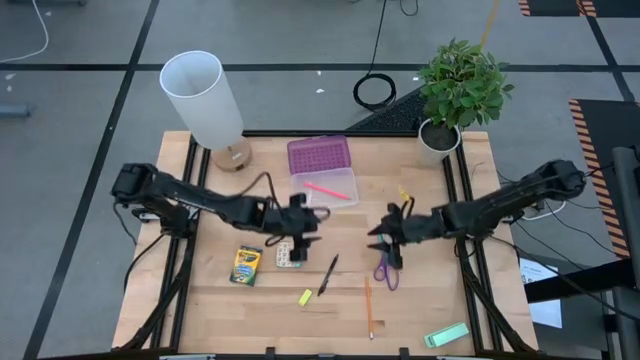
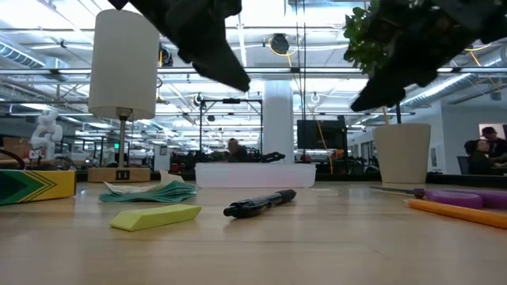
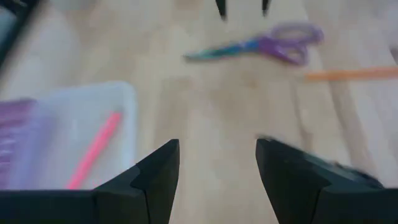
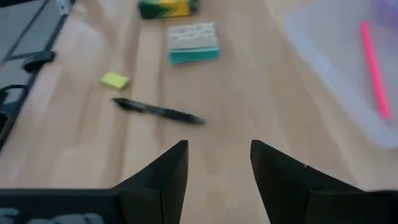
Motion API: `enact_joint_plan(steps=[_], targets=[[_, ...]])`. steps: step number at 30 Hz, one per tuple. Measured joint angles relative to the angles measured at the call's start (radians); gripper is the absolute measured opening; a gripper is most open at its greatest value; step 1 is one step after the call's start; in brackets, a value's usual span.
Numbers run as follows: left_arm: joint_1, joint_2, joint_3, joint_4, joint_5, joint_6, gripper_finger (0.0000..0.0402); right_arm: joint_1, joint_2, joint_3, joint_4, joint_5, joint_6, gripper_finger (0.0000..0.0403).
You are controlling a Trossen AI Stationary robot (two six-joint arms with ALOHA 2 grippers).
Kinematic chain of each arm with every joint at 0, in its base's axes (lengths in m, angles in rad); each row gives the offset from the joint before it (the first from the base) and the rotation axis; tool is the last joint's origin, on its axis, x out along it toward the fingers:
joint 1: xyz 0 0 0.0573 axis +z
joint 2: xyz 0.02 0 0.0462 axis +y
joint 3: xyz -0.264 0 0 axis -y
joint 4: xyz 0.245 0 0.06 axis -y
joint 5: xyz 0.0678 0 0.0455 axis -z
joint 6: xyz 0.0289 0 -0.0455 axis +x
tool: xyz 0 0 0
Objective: Pack school essentials
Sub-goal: Put the orange pencil into the purple supply box
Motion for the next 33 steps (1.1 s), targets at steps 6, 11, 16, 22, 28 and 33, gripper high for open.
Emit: enact_joint_plan(steps=[6, 11, 16, 22, 28, 33], targets=[[-0.082, 0.095, -0.002, 0.077, -0.013, 0.014, 0.0216, 0.127, 0.087, 0.002, 0.078, 0.02, 0.084, 0.0169], [-0.113, 0.145, 0.001, 0.135, -0.031, 0.018, 0.0216, 0.207, 0.187, 0.0, 0.148, 0.015, 0.098, 0.0169], [-0.137, 0.174, 0.0, 0.145, -0.031, 0.01, 0.0216, 0.239, 0.3, 0.0, 0.317, -0.038, 0.018, 0.0169], [-0.159, 0.174, 0.0, 0.153, -0.032, 0.004, 0.0216, 0.196, 0.433, 0.028, 0.427, -0.178, -0.016, 0.0169], [-0.186, 0.174, 0.0, 0.151, -0.032, 0.002, 0.0216, 0.171, 0.517, 0.104, 0.382, -0.277, -0.093, 0.0169], [-0.204, 0.174, 0.0, 0.156, -0.042, 0.005, 0.0216, 0.157, 0.52, 0.175, 0.227, -0.325, -0.25, 0.0169]])
